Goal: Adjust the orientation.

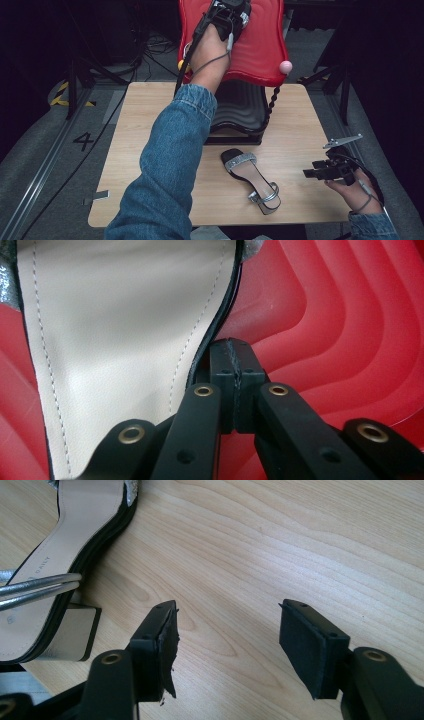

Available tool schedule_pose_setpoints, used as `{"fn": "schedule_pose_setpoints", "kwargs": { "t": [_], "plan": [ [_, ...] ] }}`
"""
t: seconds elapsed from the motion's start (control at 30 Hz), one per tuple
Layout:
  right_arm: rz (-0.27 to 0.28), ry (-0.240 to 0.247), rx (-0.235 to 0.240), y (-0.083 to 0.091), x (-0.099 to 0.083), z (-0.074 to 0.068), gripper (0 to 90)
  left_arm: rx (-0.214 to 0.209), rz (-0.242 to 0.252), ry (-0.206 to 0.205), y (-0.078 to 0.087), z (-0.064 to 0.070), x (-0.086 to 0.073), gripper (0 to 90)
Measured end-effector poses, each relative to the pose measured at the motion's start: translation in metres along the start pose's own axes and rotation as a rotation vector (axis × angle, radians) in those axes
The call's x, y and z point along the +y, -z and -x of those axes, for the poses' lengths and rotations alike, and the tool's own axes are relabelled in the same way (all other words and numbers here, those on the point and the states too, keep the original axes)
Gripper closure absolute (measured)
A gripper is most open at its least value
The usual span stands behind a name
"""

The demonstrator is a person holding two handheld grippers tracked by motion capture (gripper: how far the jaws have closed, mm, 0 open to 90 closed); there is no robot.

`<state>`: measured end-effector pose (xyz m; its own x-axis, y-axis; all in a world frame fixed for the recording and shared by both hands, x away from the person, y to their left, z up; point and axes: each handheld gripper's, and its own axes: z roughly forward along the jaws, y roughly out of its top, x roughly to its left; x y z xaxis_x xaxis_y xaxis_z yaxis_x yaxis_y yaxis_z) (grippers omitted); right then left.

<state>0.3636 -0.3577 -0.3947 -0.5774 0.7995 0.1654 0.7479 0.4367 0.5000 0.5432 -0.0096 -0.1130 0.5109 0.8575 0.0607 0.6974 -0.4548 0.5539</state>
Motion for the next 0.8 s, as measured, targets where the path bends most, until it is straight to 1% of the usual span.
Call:
{"fn": "schedule_pose_setpoints", "kwargs": {
  "t": [0.07, 0.1, 0.17, 0.2, 0.27, 0.33, 0.4, 0.47, 0.53, 0.6, 0.63, 0.73, 0.8],
  "plan": [
    [-0.001, -0.002, -0.001, 0.000, 0.000, 0.000, 41.2, 0.013, 0.002, -0.013, 0.000, 0.000, 0.000, 90.0],
    [0.000, -0.003, -0.001, 0.000, 0.000, 0.000, 41.3, 0.016, 0.012, -0.012, 0.000, 0.000, 0.000, 90.0],
    [-0.005, -0.004, 0.002, 0.000, 0.000, -0.001, 41.3, 0.022, 0.037, 0.008, 0.001, -0.004, -0.001, 90.0],
    [-0.004, -0.003, 0.001, 0.000, 0.000, -0.001, 41.3, 0.026, 0.038, 0.014, 0.001, -0.006, -0.001, 90.0],
    [-0.001, 0.000, -0.002, 0.001, -0.001, -0.001, 41.3, 0.023, 0.049, 0.038, 0.003, -0.012, -0.002, 90.0],
    [-0.001, -0.004, -0.001, 0.001, -0.001, 0.000, 41.2, 0.028, 0.051, 0.052, 0.004, -0.015, -0.003, 90.0],
    [-0.004, -0.009, 0.000, 0.000, -0.002, 0.001, 41.2, 0.032, 0.045, 0.056, 0.004, -0.016, -0.003, 90.0],
    [-0.003, -0.004, 0.000, 0.000, -0.001, 0.001, 41.2, 0.034, 0.046, 0.044, 0.005, -0.015, -0.004, 89.9],
    [-0.006, -0.001, 0.002, -0.001, -0.001, -0.001, 41.1, 0.012, 0.060, 0.031, 0.007, -0.013, -0.005, 88.6],
    [-0.008, 0.003, 0.000, -0.001, 0.000, -0.001, 41.2, -0.018, 0.068, 0.020, 0.010, -0.010, -0.005, 82.4],
    [-0.005, 0.003, 0.000, -0.001, 0.000, -0.001, 41.1, -0.022, 0.074, 0.016, 0.012, -0.008, -0.006, 79.8],
    [-0.005, 0.008, 0.002, -0.002, 0.002, -0.003, 41.1, -0.038, 0.089, -0.001, 0.019, -0.003, -0.006, 75.7],
    [-0.006, 0.012, 0.002, -0.003, 0.004, -0.005, 41.1, -0.039, 0.089, -0.012, 0.024, 0.001, -0.007, 72.5]
  ]
}}
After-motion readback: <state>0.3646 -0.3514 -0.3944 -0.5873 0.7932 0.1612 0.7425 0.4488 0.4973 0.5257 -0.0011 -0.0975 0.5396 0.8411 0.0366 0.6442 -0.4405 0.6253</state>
